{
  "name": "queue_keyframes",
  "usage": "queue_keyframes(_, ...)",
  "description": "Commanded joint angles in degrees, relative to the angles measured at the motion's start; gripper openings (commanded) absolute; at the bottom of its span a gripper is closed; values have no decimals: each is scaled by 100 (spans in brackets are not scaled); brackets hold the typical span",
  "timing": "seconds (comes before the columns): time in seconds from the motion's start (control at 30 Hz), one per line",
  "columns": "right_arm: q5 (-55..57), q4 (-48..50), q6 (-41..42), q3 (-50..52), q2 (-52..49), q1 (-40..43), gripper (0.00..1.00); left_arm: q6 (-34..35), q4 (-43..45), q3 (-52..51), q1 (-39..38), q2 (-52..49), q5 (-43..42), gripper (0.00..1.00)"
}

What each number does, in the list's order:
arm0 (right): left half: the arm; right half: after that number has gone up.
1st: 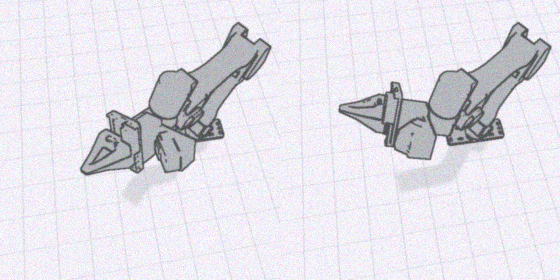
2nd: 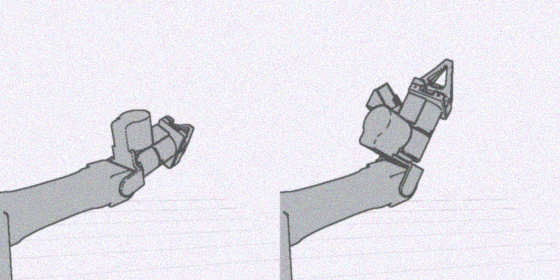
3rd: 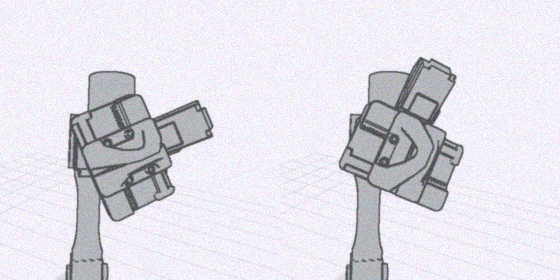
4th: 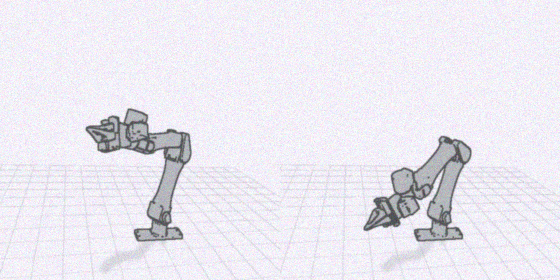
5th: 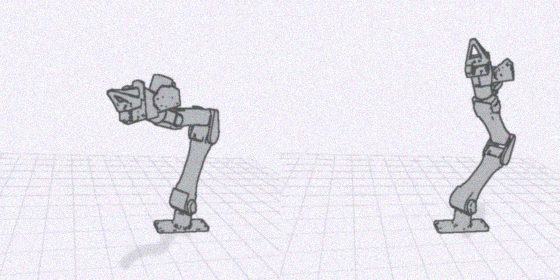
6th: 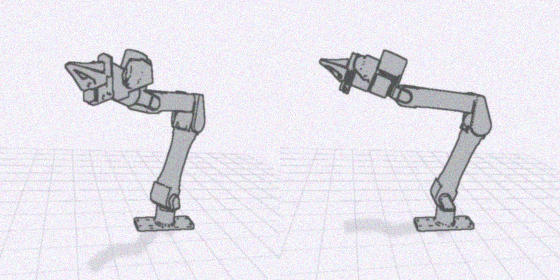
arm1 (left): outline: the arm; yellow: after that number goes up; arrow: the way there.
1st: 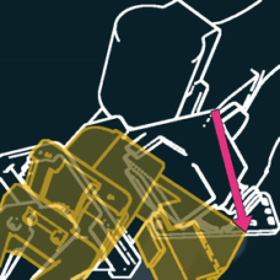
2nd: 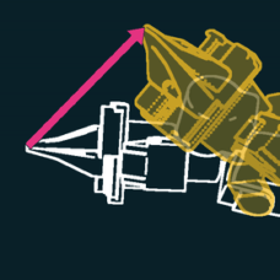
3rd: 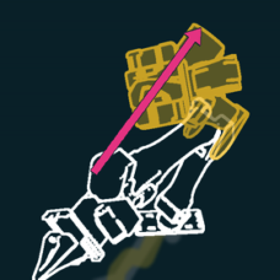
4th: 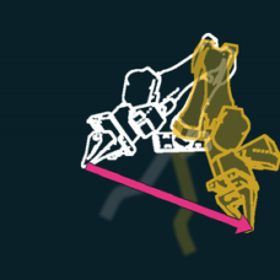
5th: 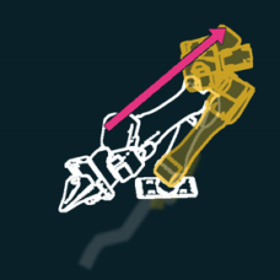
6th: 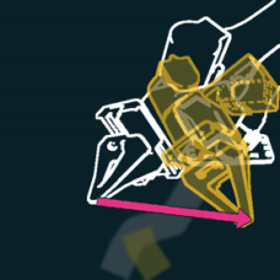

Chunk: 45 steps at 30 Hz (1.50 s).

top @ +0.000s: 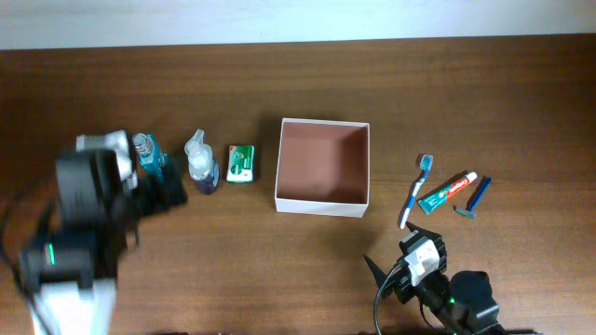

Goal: Pack container
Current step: 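Reach the left gripper to the teal Listerine bottle and grasp it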

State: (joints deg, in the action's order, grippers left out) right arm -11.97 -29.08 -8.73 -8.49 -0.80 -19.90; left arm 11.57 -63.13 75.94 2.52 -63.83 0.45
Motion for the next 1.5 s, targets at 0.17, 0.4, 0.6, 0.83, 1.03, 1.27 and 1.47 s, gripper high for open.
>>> queue_keyframes(0.17,-48,-4,68,35,55,48,99,-1639,-981,2236,238,-2452,107,99)
queue_keyframes(0.4,-48,-4,68,35,55,48,99,-1648,-883,2247,750,-3281,111,100)
queue_keyframes(0.6,-48,-4,68,35,55,48,99,-2210,-577,2247,916,-3866,63,99)
queue_keyframes(0.83,-48,-4,68,35,55,48,99,-2496,-326,2247,911,-4540,83,97)
queue_keyframes(1.03,-48,-4,68,35,55,48,99,-2498,-227,2247,927,-4977,87,81)
queue_keyframes(1.27,-50,-4,68,35,55,48,99,-2494,-317,2380,927,-4955,90,30)
queue_keyframes(1.47,-48,-4,68,35,55,48,99,-2201,-968,3414,918,-4590,81,21)
